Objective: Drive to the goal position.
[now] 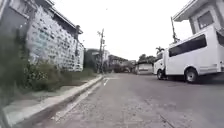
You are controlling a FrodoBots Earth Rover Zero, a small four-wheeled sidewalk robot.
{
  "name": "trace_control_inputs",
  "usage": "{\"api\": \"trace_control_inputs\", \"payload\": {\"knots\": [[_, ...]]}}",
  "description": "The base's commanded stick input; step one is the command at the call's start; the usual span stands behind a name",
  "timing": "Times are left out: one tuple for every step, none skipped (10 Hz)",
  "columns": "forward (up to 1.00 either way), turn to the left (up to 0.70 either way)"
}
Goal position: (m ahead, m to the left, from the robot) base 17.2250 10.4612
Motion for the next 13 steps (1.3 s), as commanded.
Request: {"api": "trace_control_inputs", "payload": {"knots": [[1.00, 0.00], [1.00, 0.00], [1.00, 0.00], [1.00, 0.00], [1.00, 0.00], [1.00, 0.00], [1.00, 0.00], [1.00, 0.00], [1.00, 0.00], [1.00, 0.00], [1.00, 0.00], [1.00, 0.00], [1.00, 0.00]]}}
